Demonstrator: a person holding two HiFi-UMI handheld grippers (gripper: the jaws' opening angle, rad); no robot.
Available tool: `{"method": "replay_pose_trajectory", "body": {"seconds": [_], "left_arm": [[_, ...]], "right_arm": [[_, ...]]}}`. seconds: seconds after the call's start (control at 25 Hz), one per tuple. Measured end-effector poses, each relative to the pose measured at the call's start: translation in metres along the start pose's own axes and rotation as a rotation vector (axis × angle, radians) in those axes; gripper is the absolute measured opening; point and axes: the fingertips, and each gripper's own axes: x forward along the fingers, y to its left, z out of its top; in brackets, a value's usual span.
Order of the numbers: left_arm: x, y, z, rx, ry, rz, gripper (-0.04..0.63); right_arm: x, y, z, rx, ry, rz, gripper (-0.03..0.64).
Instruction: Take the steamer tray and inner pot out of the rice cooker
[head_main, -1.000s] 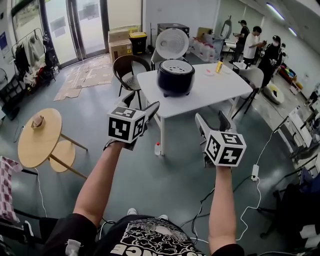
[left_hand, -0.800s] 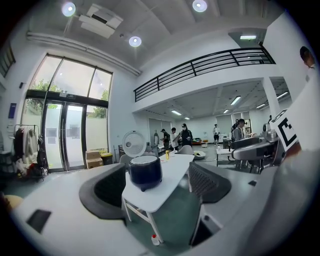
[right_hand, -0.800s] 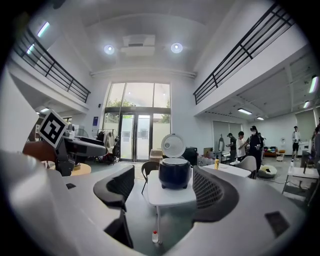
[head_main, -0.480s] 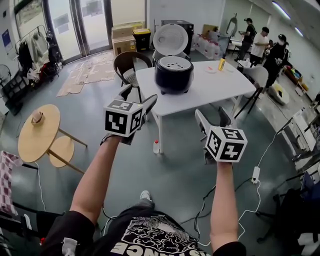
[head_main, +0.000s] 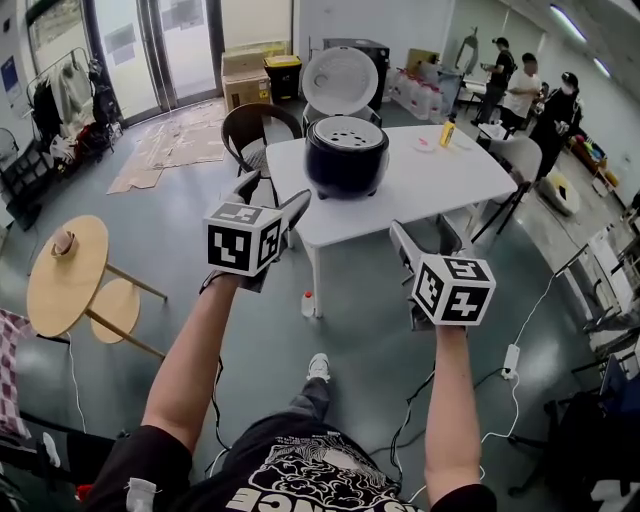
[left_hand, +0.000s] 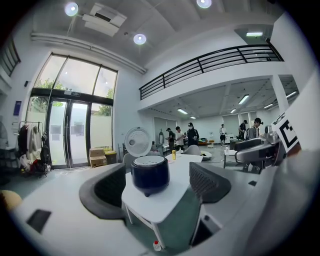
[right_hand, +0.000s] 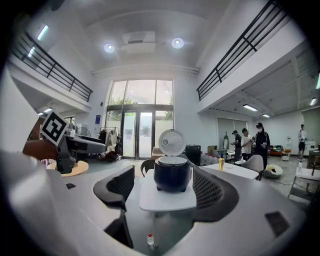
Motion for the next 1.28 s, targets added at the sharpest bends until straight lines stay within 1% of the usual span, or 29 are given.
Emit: {"method": "replay_pose_trajectory", "body": {"seconds": [0.2,0.36,0.6,0.76,0.96,1.28], "left_arm": [[0.079,0.036,0.0,-0.015,0.009,0.007,0.385],[0.153,0.068,0.016,-0.06,0.007,-0.002,0.385],[0.262,0.123,0.038,-0.074,0.032,0.013,0.385],[0.326,0.152,0.045,-0.072,0.047,0.024,0.385],[0.378,0.179,0.045,-0.072,0.05,0.037,0.385],[0.427,0.208,0.041,-0.091,0.054,0.044,0.385]], "right_arm": [[0.08,-0.03,0.004,-0.013,0.023,0.012,0.36],[0.156,-0.058,0.022,-0.019,0.04,0.019,0.36],[0.277,-0.096,0.053,-0.027,0.065,0.049,0.36],[0.344,-0.12,0.066,-0.028,0.069,0.061,0.36],[0.4,-0.14,0.07,-0.034,0.068,0.069,0.36],[0.459,-0.153,0.076,-0.038,0.069,0.091,0.36]]}}
